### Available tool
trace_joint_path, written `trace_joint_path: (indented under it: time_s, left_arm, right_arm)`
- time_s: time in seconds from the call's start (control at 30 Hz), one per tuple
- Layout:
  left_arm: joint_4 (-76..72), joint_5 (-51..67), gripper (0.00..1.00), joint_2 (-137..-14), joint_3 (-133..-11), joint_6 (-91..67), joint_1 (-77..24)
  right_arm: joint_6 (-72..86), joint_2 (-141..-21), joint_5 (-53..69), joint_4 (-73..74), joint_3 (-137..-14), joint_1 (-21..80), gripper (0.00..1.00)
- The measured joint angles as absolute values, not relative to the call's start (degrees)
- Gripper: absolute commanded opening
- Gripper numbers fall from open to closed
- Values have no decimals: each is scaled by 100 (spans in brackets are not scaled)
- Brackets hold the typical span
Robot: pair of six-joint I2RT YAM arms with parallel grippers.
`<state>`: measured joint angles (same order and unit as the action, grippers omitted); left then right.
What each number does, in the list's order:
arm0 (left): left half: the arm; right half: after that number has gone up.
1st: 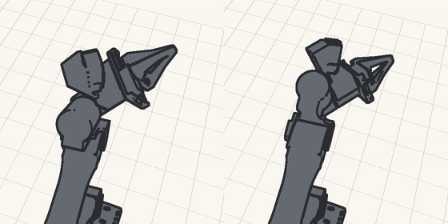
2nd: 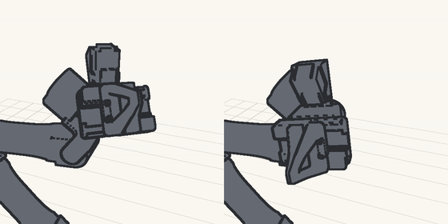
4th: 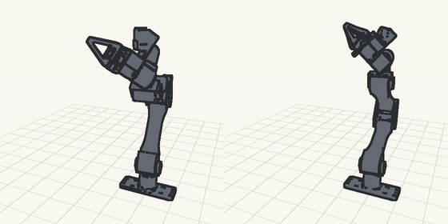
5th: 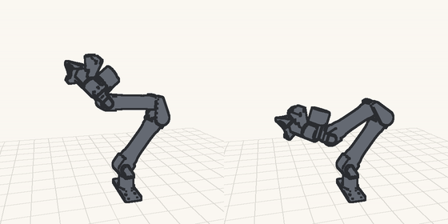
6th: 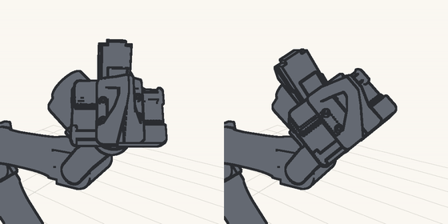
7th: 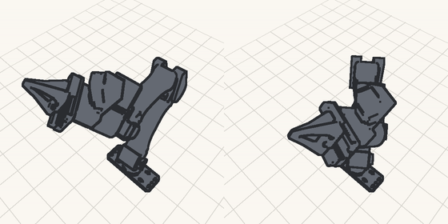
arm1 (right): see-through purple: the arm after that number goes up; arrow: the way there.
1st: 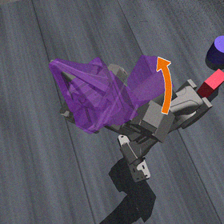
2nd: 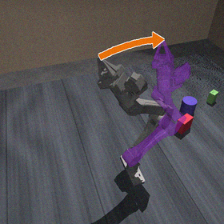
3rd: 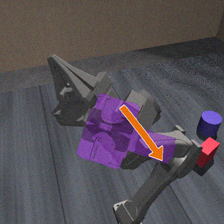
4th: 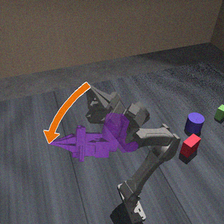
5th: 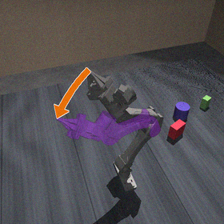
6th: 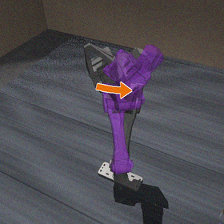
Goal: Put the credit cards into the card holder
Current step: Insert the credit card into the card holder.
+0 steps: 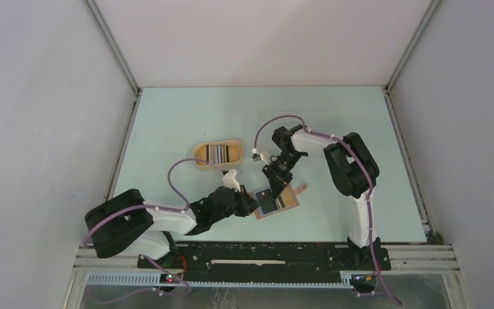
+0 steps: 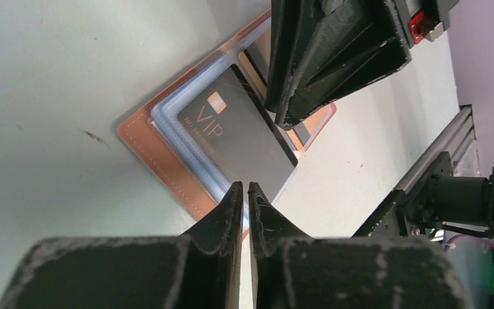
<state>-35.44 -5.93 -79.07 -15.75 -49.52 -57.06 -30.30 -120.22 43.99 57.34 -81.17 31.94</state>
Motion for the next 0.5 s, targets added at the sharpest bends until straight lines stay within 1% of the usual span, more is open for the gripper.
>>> trace_joint_path:
  time_s: [0.2, 0.3, 0.5]
  left_arm:
    - [-3586, -650, 14, -7717, -1503, -4952, -5706]
    - [-3590, -711, 16, -7642, -1441, -4952, -5706]
    - [-3730, -740, 24, -7585, -1321, -4954, -5706]
  right_arm:
    - [-3039, -11815, 4316, 5697, -8117, 3183, 26]
    - [-3061, -11675, 4292, 5666, -8117, 3183, 22]
    - [-3081, -11618, 4320, 5631, -8117, 3208, 15]
